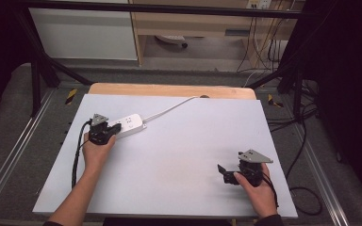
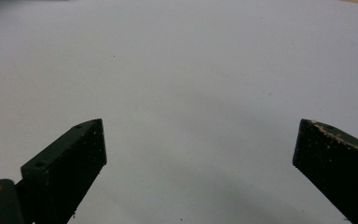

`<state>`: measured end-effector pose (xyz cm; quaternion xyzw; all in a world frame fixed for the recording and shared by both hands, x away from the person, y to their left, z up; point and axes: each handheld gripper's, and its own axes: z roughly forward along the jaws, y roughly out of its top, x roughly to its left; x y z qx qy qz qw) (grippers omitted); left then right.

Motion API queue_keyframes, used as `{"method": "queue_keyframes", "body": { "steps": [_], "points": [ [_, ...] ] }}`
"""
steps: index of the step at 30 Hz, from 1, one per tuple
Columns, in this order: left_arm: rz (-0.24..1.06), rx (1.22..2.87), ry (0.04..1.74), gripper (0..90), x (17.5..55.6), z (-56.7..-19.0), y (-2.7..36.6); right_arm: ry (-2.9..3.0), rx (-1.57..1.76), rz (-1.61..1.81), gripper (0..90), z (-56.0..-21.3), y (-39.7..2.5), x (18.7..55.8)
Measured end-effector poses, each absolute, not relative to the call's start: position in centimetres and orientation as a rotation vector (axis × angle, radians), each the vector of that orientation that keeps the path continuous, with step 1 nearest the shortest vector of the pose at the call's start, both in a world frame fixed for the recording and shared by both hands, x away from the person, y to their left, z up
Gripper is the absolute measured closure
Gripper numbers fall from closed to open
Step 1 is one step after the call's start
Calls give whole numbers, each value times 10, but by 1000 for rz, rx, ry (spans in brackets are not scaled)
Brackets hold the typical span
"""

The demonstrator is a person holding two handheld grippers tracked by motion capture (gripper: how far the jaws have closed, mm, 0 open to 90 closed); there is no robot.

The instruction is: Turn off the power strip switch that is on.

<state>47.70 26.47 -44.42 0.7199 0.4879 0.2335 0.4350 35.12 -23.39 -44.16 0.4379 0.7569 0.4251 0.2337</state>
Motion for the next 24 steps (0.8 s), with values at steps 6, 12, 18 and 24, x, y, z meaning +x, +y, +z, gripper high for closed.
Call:
{"method": "queue_keyframes", "body": {
  "steps": [6,12,18,24],
  "points": [
    [577,1786,1221,900,477,-444,265,2083,1203,1165,33,-442,-234,351],
    [591,1791,1220,900,478,-445,264,2087,1200,1160,33,-442,-233,351],
    [607,1794,1227,900,477,-444,261,2092,1199,1159,33,-442,-233,351],
    [619,1803,1230,900,477,-444,260,2094,1199,1153,33,-442,-233,351]
  ]
}}
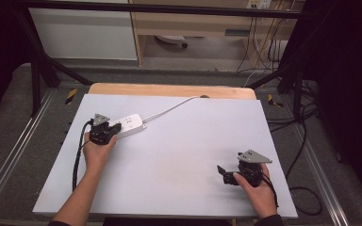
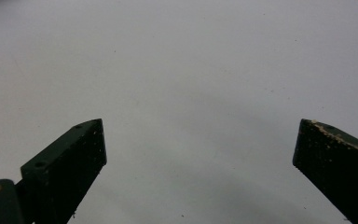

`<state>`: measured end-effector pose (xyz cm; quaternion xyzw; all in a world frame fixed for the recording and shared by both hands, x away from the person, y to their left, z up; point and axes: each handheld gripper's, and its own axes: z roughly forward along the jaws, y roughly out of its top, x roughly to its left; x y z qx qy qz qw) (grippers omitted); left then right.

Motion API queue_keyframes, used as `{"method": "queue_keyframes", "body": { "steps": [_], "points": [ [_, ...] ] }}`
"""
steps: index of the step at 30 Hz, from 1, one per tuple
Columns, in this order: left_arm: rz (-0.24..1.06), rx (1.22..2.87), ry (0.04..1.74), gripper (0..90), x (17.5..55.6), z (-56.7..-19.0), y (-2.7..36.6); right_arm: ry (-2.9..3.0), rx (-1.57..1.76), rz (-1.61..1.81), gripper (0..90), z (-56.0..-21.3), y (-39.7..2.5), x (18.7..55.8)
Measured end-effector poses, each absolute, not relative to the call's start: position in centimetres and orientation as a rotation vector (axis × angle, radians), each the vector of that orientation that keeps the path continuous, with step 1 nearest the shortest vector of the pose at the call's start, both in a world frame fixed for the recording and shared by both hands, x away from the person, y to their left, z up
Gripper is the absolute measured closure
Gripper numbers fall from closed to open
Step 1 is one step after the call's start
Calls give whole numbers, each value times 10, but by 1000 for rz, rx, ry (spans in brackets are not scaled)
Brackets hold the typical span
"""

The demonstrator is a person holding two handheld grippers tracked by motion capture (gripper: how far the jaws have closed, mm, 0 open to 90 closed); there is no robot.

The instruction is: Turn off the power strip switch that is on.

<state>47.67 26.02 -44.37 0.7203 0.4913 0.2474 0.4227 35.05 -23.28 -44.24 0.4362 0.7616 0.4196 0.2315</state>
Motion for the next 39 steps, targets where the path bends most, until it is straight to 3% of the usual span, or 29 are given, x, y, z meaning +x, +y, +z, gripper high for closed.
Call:
{"method": "queue_keyframes", "body": {
  "steps": [39],
  "points": [
    [645,1822,1249,900,476,-443,254,2095,1198,1144,34,-442,-234,350]
  ]
}}
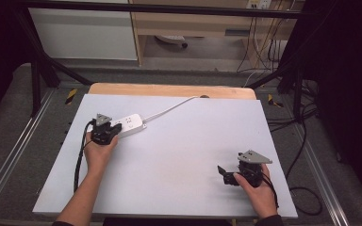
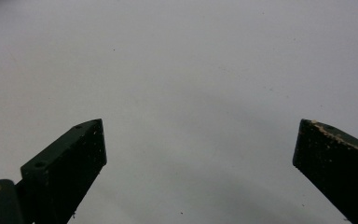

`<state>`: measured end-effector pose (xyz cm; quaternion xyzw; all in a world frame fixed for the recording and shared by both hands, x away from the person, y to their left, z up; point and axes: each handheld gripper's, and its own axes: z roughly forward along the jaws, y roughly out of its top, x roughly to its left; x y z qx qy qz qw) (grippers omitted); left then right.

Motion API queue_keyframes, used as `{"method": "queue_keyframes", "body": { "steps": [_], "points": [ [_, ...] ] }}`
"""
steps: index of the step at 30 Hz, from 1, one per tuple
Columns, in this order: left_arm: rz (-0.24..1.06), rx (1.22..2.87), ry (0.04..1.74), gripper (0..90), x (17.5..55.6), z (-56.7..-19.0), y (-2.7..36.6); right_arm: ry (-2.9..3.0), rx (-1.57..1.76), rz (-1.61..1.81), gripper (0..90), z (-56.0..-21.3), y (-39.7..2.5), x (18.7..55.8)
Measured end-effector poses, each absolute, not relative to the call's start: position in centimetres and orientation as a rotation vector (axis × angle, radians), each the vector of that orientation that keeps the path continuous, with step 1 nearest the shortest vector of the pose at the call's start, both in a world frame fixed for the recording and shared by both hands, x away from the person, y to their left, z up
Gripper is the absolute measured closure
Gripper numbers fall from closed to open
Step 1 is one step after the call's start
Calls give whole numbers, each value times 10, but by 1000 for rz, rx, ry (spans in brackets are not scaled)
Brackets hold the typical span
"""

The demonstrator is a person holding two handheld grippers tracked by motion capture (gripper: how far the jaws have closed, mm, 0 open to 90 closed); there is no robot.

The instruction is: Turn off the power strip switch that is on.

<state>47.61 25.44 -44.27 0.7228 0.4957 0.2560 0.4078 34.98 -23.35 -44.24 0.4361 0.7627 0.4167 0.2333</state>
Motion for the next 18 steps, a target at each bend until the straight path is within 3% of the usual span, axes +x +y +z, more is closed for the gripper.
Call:
{"method": "queue_keyframes", "body": {
  "steps": [18],
  "points": [
    [617,1799,1265,900,477,-442,257,2092,1200,1148,34,-442,-234,350]
  ]
}}
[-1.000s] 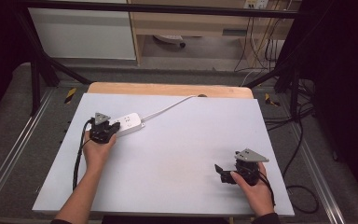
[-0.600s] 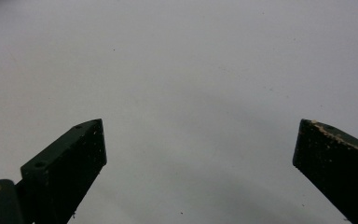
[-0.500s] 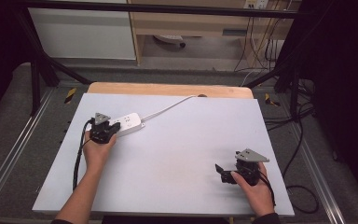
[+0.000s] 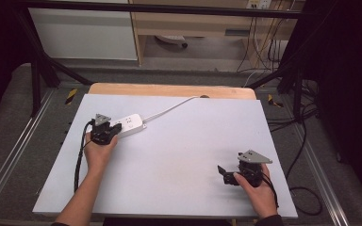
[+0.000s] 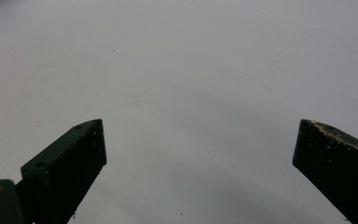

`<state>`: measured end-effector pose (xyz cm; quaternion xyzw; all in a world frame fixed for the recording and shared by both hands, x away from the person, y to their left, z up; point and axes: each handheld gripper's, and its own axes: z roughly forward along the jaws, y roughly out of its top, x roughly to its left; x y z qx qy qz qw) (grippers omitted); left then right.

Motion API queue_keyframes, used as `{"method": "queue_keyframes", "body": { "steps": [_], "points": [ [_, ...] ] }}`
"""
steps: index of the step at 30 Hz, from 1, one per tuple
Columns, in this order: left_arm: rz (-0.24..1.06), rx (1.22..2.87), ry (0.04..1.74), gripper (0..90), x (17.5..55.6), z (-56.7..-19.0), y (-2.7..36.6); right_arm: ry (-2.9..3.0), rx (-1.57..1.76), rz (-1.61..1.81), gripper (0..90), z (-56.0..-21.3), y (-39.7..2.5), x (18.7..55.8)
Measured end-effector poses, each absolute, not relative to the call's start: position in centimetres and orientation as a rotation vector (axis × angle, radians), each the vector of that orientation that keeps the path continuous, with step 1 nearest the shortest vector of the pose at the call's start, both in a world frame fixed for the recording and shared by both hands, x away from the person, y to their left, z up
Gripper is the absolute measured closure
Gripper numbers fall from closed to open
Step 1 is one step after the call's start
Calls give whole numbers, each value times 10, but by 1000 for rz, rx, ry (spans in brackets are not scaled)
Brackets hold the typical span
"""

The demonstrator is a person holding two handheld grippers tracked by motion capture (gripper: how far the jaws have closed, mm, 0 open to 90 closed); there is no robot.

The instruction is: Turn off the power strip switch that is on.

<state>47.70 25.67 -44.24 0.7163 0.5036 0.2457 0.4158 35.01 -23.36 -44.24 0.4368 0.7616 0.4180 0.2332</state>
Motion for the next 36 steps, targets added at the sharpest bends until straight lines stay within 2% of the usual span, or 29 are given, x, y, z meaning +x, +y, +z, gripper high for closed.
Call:
{"method": "queue_keyframes", "body": {
  "steps": [8,33,34,35,36],
  "points": [
    [642,1764,1271,900,475,-442,257,2096,1202,1147,35,-443,-233,351],
    [580,1672,1210,900,470,-435,252,2094,1210,1147,35,-444,-234,351],
    [576,1668,1207,897,471,-435,252,2094,1210,1147,35,-444,-234,351],
    [577,1668,1209,837,471,-434,252,2093,1208,1147,35,-444,-234,351],
    [573,1668,1203,831,470,-434,252,2092,1209,1148,35,-444,-234,351]
  ]
}}
